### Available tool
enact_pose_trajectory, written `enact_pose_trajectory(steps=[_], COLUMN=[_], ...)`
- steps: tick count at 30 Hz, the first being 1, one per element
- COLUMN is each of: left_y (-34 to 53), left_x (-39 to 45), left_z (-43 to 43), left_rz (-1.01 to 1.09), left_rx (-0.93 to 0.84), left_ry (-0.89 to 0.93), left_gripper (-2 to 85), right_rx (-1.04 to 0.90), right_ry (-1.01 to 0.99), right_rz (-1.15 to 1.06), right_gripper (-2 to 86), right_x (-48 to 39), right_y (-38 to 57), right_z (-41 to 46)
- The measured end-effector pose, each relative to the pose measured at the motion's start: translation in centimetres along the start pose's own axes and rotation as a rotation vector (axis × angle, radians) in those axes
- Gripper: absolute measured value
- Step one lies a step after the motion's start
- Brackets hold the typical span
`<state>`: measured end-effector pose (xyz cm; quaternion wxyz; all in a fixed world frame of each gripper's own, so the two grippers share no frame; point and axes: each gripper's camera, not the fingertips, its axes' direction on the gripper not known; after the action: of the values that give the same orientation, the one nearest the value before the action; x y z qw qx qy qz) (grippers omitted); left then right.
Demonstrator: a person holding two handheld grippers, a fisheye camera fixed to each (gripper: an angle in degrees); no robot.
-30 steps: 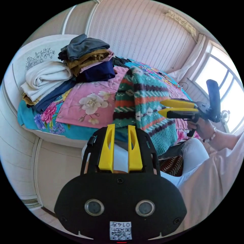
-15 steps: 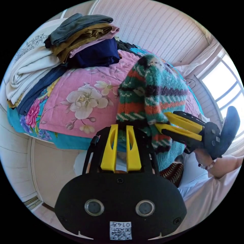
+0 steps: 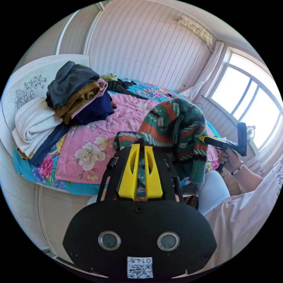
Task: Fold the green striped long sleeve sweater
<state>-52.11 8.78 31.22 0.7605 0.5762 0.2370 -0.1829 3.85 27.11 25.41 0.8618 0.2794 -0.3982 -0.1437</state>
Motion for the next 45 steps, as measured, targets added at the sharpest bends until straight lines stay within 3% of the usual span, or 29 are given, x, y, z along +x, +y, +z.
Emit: enact_pose_trajectory(steps=[4, 8, 13, 15, 19, 21, 26, 36, 42, 45], left_y=[-4.1, -9.8, -17.3, -20.0, -22.2, -22.3, -19.4, -0.1, 2.1, 2.3], left_x=[4.6, 10.5, 18.4, 22.8, 24.0, 21.7, 14.7, 6.2, 6.7, 6.4], left_z=[-0.4, 0.2, 3.4, 8.1, 17.8, 20.6, 16.7, 13.9, 19.1, 20.6], left_rz=[0.151, 0.358, 0.61, 0.785, 0.861, 0.782, 0.581, 0.006, -0.092, -0.097], left_rx=[0.082, 0.147, 0.177, 0.113, -0.159, -0.263, -0.163, -0.188, -0.254, -0.273], left_ry=[-0.028, -0.135, -0.079, -0.131, -0.146, -0.166, -0.067, 0.109, 0.116, 0.104], left_gripper=[0.4, 0.2, 0.4, 0.9, 1.8, 0.8, 0.5, 9.6, 10.2, 9.4], right_rx=[0.08, 0.094, 0.134, 0.13, 0.033, 0.0, -0.06, -0.008, -0.14, -0.221], right_ry=[0.158, 0.029, 0.032, 0.089, 0.152, 0.159, 0.273, 0.319, 0.176, 0.29], right_rz=[0.042, 0.187, 0.242, 0.289, 0.457, 0.518, 0.401, -0.182, -0.17, -0.156], right_gripper=[5.2, 4.8, 4.3, 3.8, 2.0, 1.0, 1.6, 12.4, 13.5, 13.6], right_x=[3.6, 8.6, 12.3, 14.4, 18.6, 19.8, 19.0, 12.4, 7.3, 5.2], right_y=[-0.2, 0.1, 0.8, 1.5, 4.4, 6.3, 7.0, -8.9, -11.9, -7.9], right_z=[-5.7, -9.5, -13.3, -14.5, -14.5, -15.5, -16.8, -11.8, -7.6, -4.6])
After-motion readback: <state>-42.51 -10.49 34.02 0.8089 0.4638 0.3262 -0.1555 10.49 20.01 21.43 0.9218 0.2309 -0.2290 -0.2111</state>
